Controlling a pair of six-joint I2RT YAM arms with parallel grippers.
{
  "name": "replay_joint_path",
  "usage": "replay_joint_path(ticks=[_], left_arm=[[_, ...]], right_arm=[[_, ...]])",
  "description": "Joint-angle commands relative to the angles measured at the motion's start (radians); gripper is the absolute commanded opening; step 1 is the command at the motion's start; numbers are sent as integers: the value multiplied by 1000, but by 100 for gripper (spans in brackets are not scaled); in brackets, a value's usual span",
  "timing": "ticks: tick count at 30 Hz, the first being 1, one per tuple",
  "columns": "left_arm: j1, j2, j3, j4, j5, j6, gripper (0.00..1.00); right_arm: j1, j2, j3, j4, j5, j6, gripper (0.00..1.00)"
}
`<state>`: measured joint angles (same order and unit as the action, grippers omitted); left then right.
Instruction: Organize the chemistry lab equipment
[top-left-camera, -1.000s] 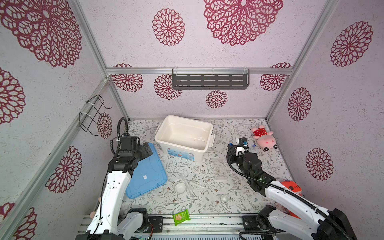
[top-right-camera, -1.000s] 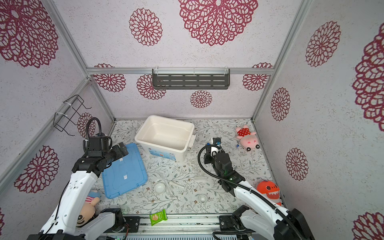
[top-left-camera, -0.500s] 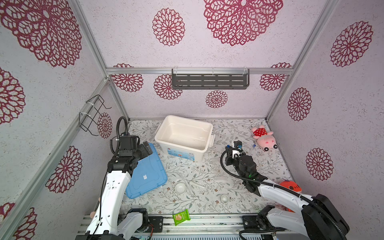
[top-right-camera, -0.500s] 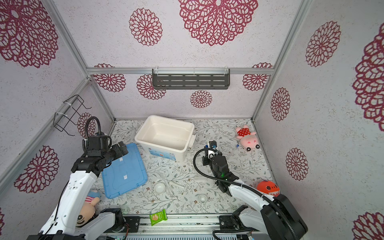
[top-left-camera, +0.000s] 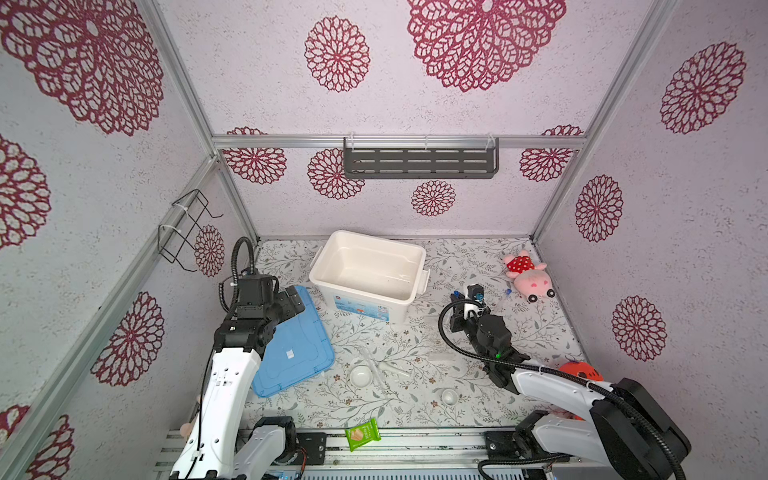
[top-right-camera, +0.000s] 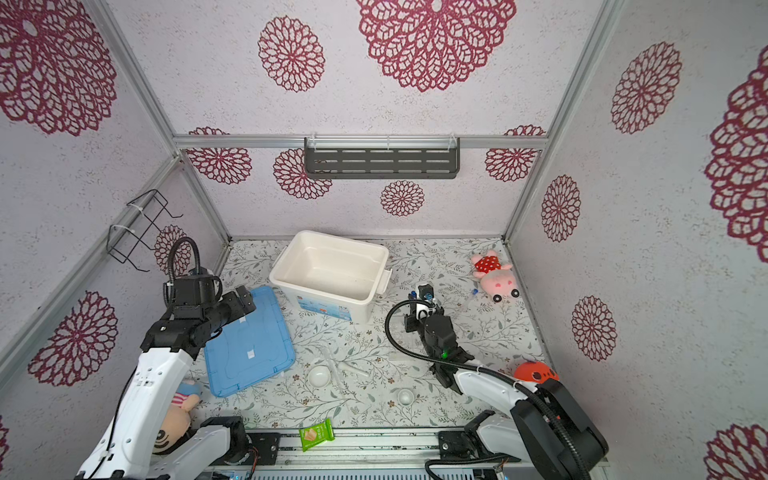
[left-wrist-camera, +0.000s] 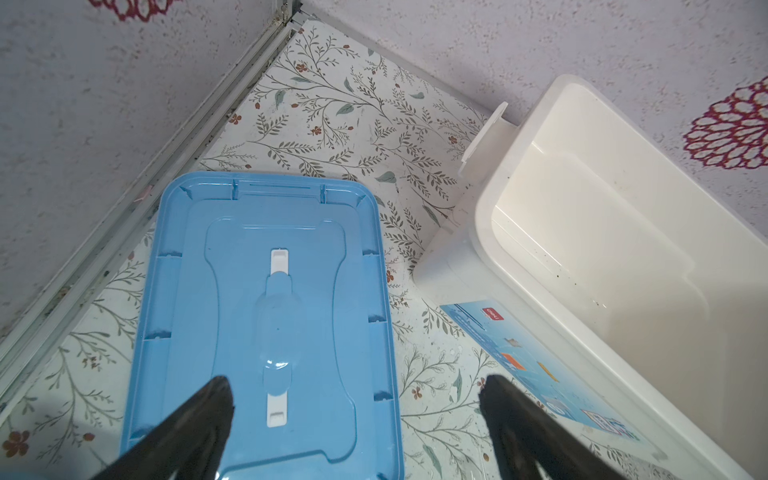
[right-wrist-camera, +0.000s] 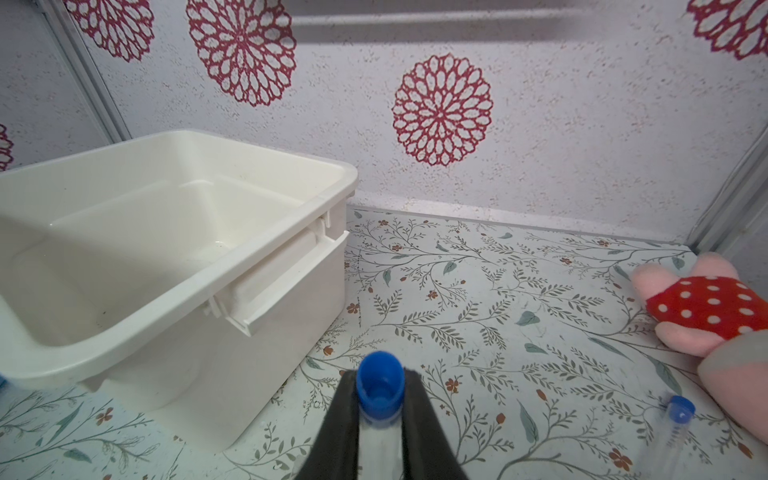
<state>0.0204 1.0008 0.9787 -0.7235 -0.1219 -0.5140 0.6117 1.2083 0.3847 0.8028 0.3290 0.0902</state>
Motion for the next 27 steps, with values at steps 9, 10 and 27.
replay_joint_path(ticks=[9, 10, 27], left_arm=[[6, -14, -9, 17, -5, -5, 97], [6, -14, -9, 14, -12, -5, 97], [6, -19, 4, -11, -40, 13, 97]], right_arm=[[2, 28, -13, 59, 18, 8, 19], [3, 28, -15, 55, 20, 9, 20], [2, -128, 49, -147, 54, 51, 44]])
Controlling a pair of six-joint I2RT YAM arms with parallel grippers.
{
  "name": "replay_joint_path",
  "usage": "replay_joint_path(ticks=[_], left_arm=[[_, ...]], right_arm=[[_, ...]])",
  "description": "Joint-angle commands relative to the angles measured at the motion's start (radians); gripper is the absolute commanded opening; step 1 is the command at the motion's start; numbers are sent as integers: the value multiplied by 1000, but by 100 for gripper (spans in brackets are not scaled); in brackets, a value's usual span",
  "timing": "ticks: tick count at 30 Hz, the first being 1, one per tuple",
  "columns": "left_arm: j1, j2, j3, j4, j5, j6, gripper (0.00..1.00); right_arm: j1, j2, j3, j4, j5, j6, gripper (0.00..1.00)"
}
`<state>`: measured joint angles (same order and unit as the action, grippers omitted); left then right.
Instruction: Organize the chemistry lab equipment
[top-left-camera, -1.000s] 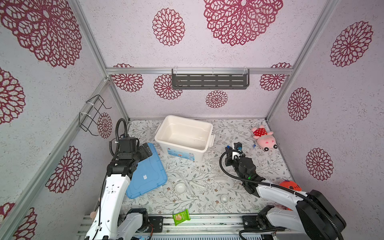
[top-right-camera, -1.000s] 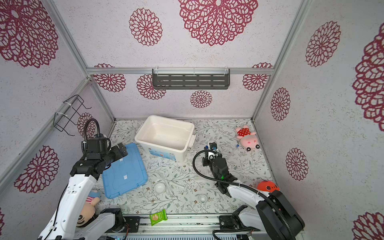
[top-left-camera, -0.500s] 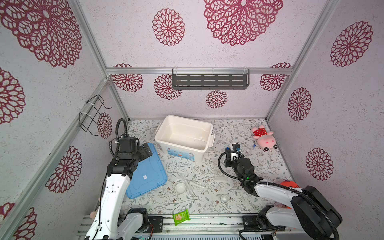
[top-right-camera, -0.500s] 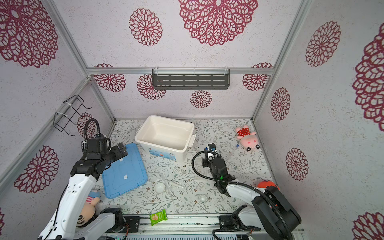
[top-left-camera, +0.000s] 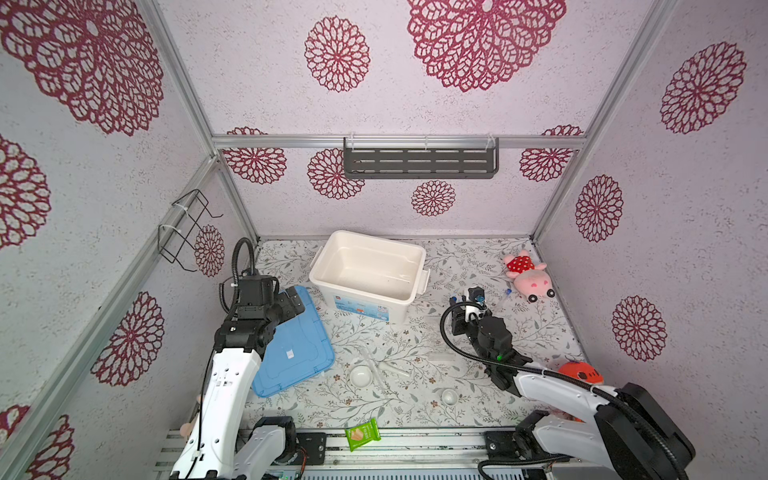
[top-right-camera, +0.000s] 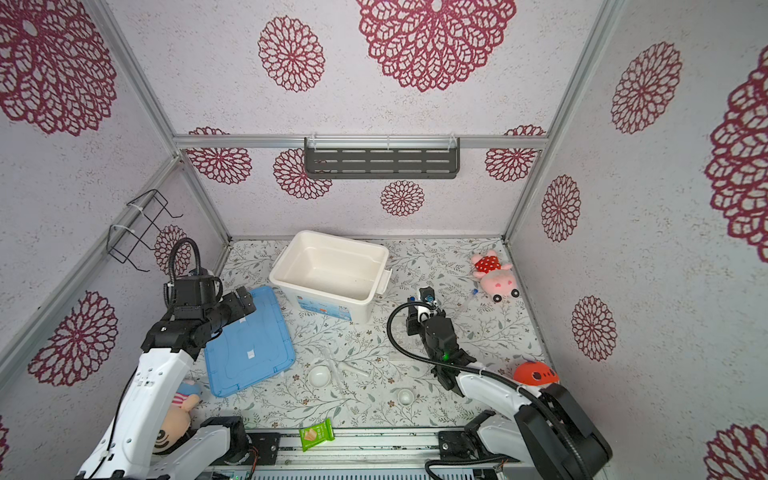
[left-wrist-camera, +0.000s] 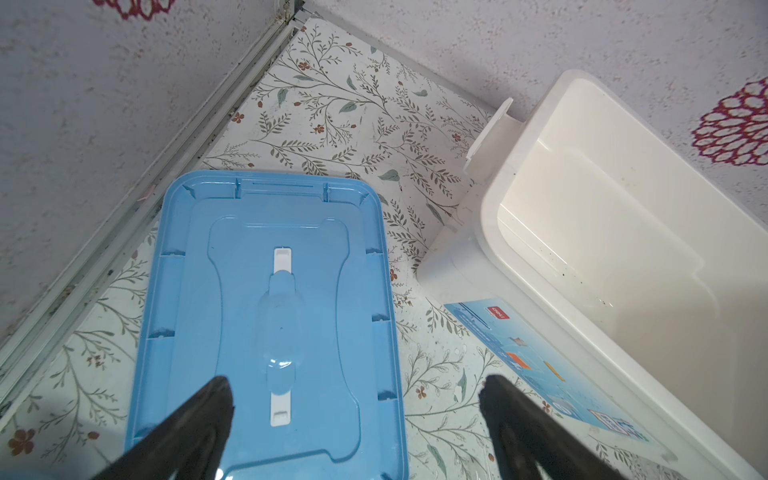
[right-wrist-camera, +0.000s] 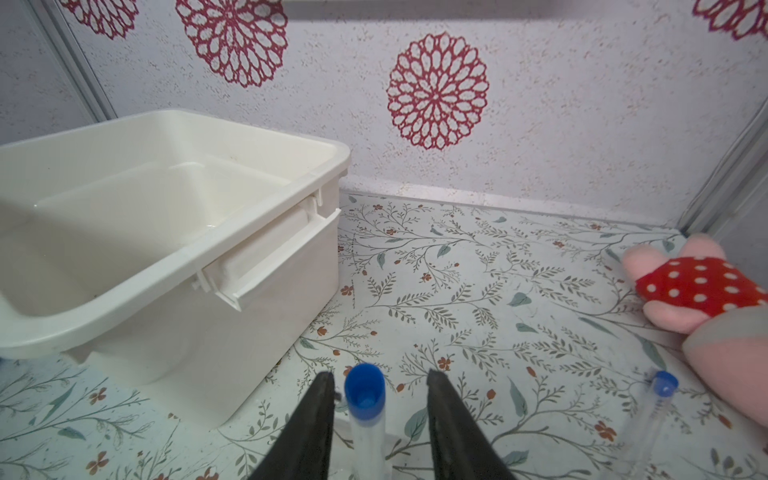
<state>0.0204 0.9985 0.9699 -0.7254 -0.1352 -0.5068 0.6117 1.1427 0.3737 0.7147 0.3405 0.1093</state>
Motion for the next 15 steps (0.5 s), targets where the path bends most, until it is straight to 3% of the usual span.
replay_joint_path(ticks=[1, 6, 9, 12, 15], left_arm=[[6, -20, 13, -7, -22, 5, 97], [6, -15, 9, 4, -28, 13, 97], [6, -20, 6, 7, -21, -3, 97], [7, -26, -8, 26, -12, 2, 97], [7, -28, 6, -5, -61, 21, 97]], right_arm=[[2, -84, 90, -118, 76, 48, 47], [-47, -102, 261, -460, 187, 191, 66], [-128, -59, 387, -666, 75, 264, 75], [-197, -2, 502, -853, 13, 356, 99], [-285, 54, 568, -947, -59, 371, 99]])
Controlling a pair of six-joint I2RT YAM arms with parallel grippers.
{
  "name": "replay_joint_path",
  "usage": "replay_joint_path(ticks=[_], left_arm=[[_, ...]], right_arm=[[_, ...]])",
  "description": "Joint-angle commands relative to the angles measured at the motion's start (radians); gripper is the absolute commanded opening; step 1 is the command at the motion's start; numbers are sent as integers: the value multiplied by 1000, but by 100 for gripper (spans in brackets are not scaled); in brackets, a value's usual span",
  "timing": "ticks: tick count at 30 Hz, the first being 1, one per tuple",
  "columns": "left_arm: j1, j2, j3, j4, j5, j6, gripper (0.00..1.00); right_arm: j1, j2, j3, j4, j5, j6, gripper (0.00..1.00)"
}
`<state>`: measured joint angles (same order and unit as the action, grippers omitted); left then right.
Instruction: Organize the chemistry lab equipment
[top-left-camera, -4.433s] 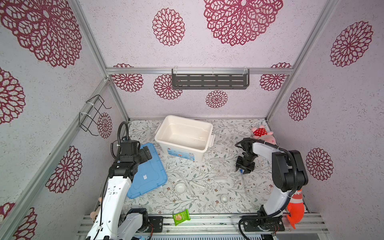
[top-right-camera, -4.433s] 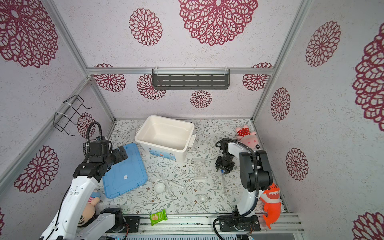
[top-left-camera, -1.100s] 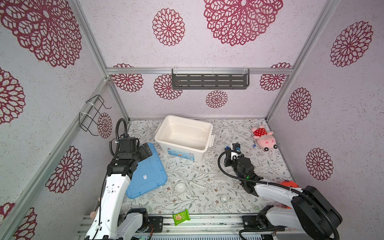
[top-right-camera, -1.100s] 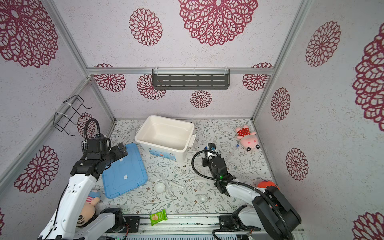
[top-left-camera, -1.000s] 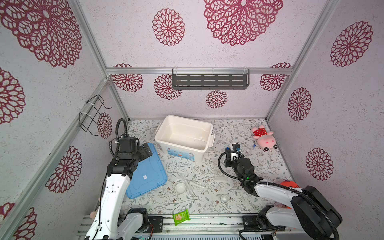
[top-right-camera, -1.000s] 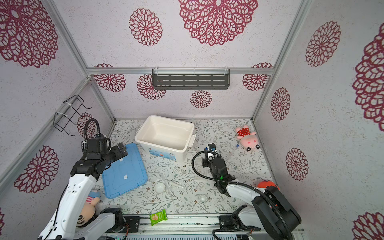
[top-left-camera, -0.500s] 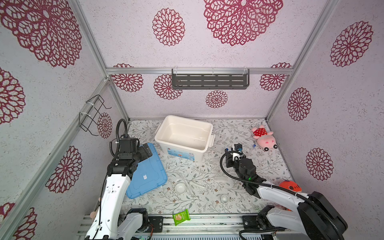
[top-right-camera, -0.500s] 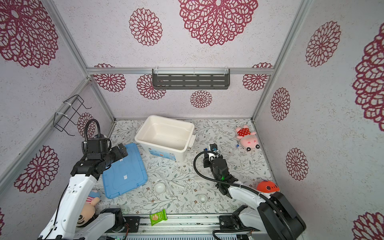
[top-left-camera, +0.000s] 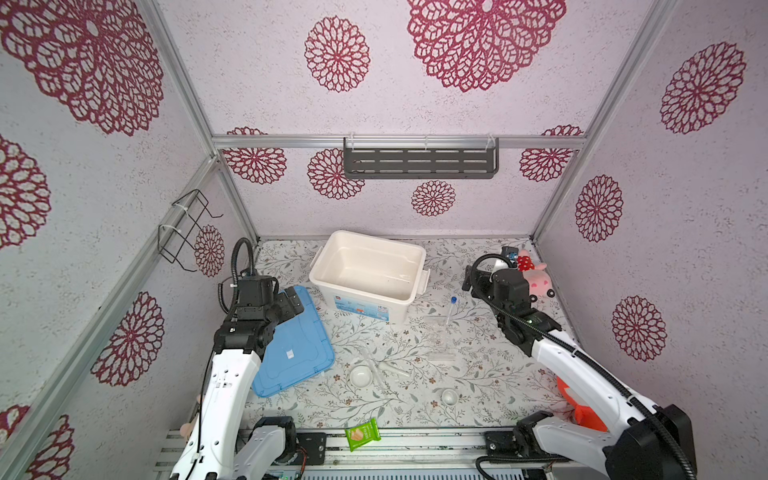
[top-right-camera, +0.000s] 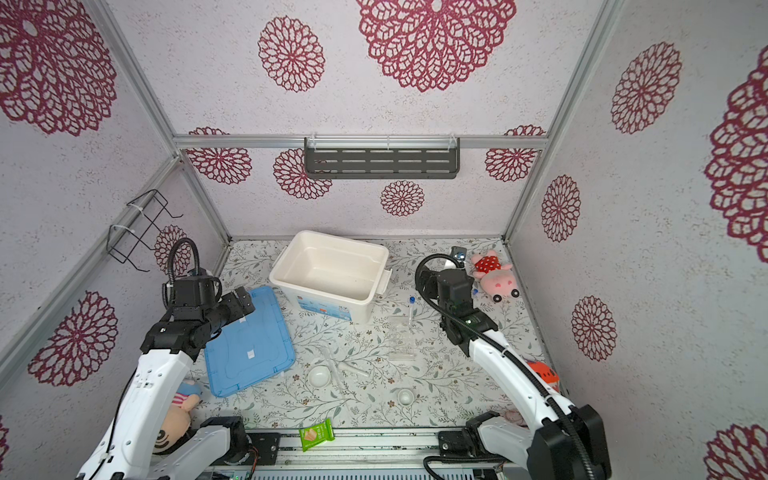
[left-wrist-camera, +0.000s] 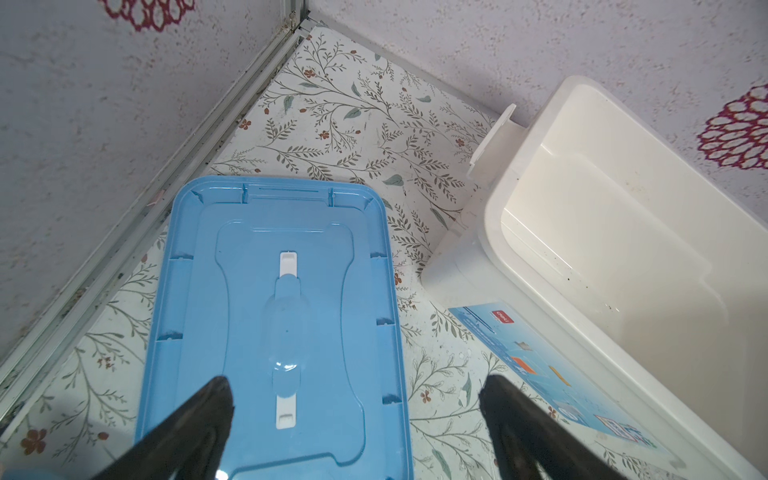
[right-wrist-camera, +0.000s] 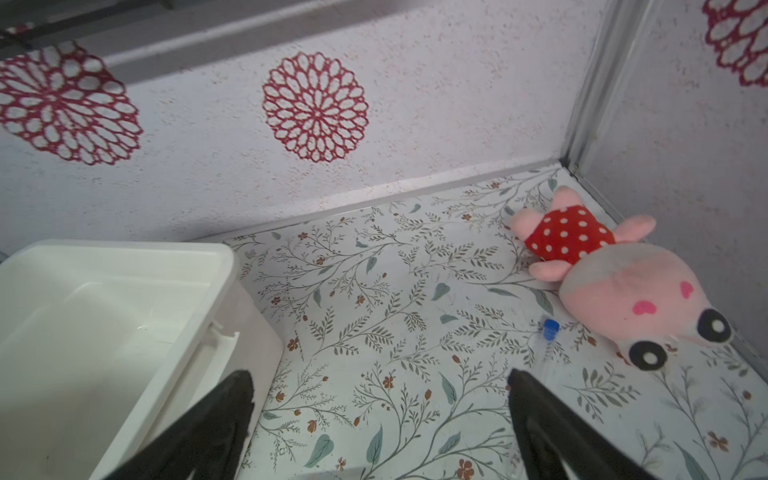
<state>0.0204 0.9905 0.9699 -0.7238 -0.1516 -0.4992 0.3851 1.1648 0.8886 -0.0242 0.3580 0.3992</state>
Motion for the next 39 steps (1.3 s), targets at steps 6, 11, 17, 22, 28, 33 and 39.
replay_joint_path(ticks=[6, 11, 17, 22, 28, 33, 39], left_arm=[[9, -53, 3, -19, -106, 83, 97], [12, -58, -7, -50, -112, 85, 97], [14, -65, -17, -46, -107, 61, 97], [13, -70, 20, -47, -92, 74, 97], [14, -105, -3, -62, -97, 53, 97], [15, -130, -39, -56, -93, 24, 97], [15, -124, -50, -49, -80, 10, 97]], right_arm=[[-251, 188, 164, -381, -168, 93, 99], [-300, 342, 276, -510, -90, 123, 95], [-343, 556, 433, -629, -96, 57, 74], [-393, 708, 548, -667, -98, 67, 69], [-432, 814, 646, -652, -115, 55, 62], [-443, 862, 681, -595, -171, 47, 56], [-445, 902, 694, -550, -197, 47, 51]])
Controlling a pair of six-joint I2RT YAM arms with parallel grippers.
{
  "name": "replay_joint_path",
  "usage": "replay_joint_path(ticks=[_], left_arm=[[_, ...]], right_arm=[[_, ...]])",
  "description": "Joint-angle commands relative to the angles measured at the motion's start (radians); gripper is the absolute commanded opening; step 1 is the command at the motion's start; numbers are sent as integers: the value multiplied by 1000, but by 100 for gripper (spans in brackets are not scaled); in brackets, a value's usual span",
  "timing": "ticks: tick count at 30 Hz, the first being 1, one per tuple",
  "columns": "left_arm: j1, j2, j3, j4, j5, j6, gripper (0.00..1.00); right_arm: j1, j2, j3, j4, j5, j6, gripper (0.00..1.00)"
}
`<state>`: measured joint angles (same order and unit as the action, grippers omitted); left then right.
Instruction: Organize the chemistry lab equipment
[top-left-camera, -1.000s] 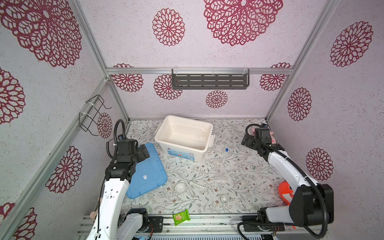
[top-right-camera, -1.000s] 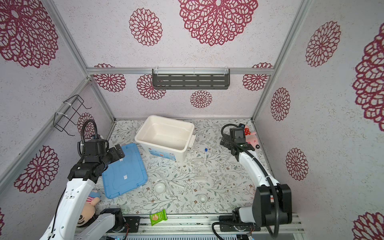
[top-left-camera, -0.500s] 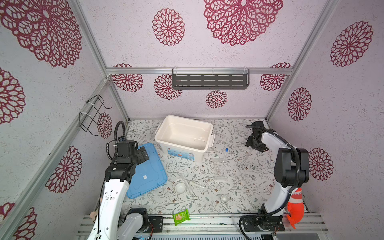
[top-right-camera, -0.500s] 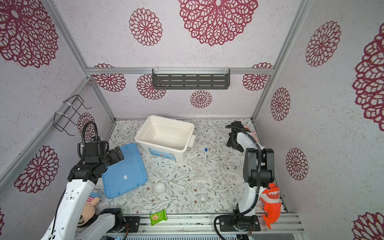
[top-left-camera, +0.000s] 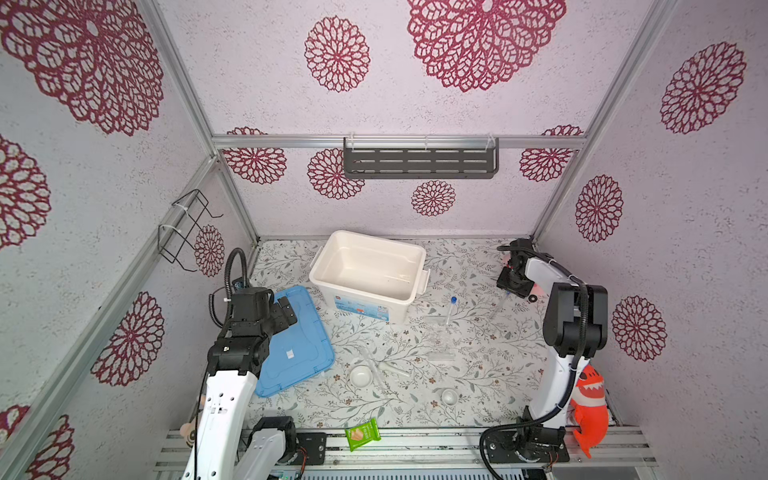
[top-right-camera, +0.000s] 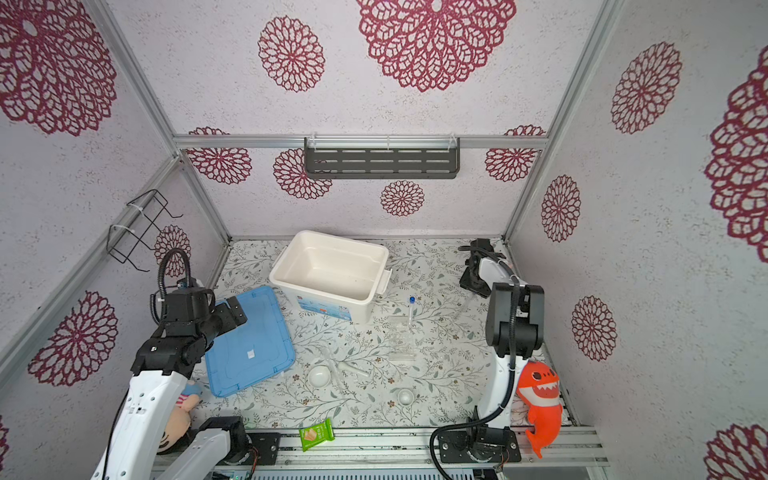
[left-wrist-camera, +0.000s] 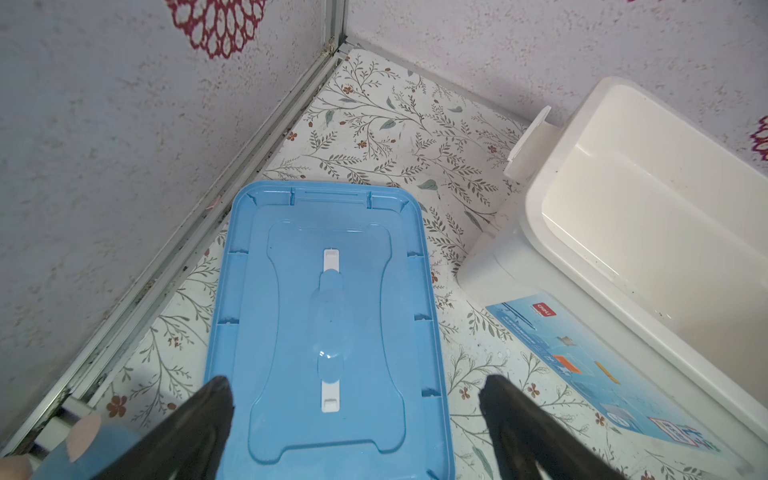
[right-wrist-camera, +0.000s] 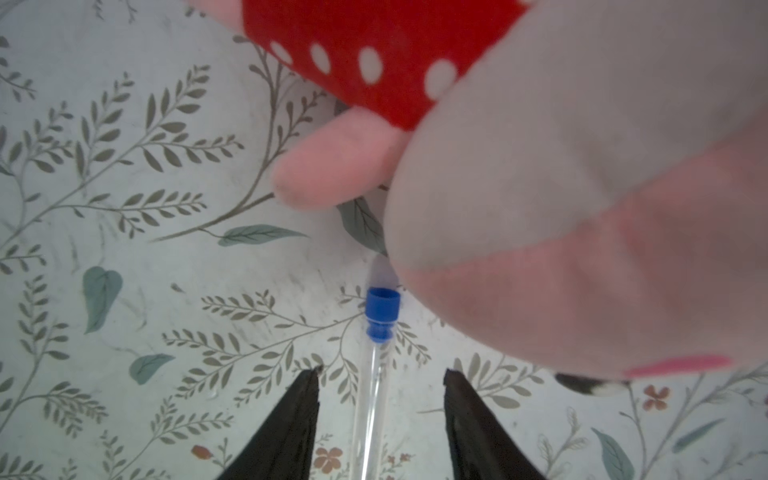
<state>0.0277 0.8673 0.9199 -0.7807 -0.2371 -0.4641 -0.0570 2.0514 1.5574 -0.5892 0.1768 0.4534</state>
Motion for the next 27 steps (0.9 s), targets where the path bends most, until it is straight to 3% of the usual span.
replay_joint_path(ticks=[1, 8, 14, 27], left_arm=[[8, -2, -1, 10, 10, -31, 97], [8, 6, -1, 12, 15, -32, 97], [8, 12, -15, 29, 26, -31, 97], [8, -11, -26, 36, 23, -28, 97]], right_arm=[[-3, 24, 24, 21, -15, -5, 50], [-9, 69, 18, 34, 20, -4, 45], [-9, 90, 13, 57, 6, -10, 32], [75, -102, -202, 111, -160, -81, 23]])
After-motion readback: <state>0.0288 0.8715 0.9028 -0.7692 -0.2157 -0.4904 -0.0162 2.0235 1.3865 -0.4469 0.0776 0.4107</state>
